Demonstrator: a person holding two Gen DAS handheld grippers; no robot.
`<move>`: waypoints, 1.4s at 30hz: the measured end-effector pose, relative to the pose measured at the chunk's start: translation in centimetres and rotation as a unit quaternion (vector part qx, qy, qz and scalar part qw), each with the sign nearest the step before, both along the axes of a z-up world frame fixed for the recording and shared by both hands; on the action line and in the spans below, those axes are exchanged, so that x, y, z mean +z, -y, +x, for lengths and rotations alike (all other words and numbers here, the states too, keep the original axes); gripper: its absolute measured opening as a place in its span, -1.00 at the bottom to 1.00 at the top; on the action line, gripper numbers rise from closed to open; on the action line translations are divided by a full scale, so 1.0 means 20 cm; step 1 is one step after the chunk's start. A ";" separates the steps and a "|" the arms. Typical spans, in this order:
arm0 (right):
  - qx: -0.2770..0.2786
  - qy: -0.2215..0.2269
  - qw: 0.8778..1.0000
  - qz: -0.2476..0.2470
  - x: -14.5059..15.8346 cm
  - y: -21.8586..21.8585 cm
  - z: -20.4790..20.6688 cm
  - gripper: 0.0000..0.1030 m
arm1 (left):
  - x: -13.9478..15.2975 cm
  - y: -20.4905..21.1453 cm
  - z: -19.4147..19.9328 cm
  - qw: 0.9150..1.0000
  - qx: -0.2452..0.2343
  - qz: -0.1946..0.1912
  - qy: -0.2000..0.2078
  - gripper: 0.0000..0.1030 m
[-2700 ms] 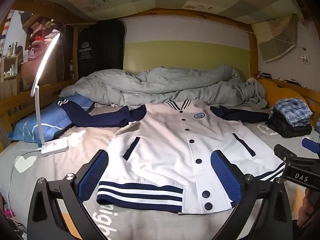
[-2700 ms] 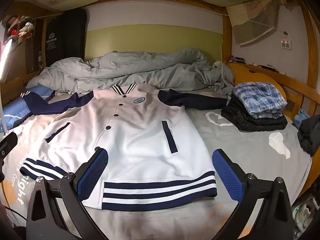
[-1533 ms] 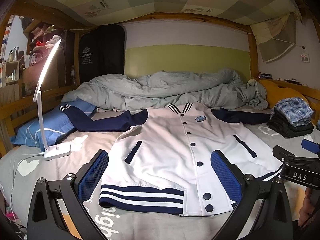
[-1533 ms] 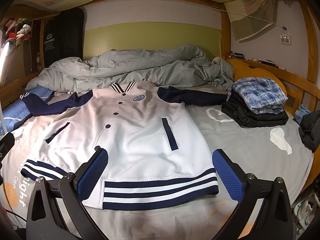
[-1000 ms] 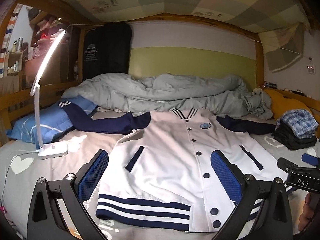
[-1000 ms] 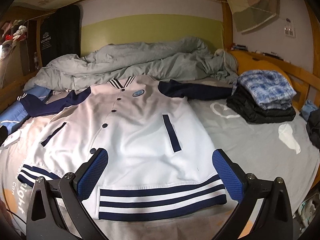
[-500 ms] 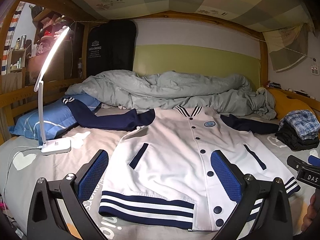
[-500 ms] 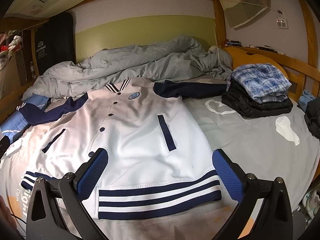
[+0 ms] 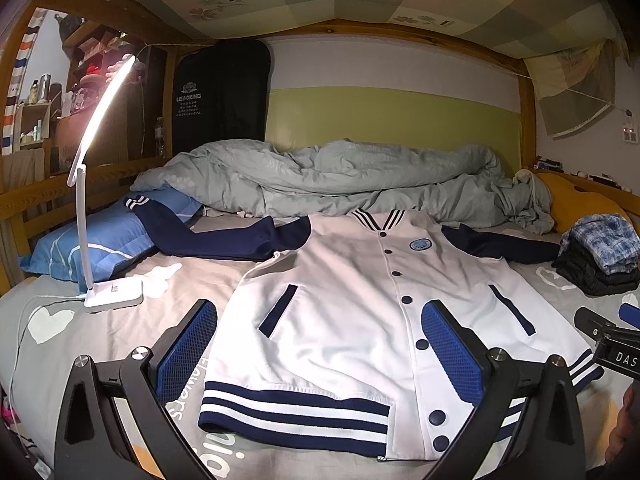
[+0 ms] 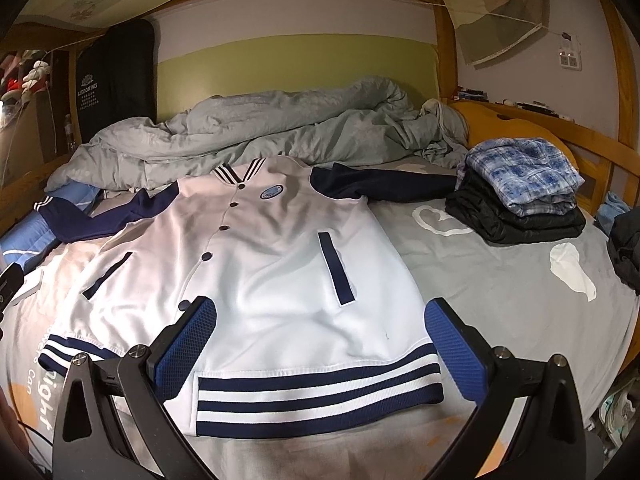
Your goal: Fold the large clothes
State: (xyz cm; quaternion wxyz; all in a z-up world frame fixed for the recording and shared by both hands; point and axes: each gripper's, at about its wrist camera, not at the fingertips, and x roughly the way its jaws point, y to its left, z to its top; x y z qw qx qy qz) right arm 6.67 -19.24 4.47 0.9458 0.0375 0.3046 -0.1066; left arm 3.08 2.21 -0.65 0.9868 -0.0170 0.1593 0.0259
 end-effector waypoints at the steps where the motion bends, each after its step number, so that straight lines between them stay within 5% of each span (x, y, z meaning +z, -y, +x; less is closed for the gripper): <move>1: 0.000 0.000 1.000 0.000 0.00 0.00 0.00 1.00 | 0.00 0.00 0.00 1.000 -0.001 0.001 0.000 1.00; 42: 0.006 -0.014 1.000 -0.012 -0.03 -0.03 0.01 1.00 | -0.01 0.08 -0.01 1.000 -0.018 0.014 -0.010 1.00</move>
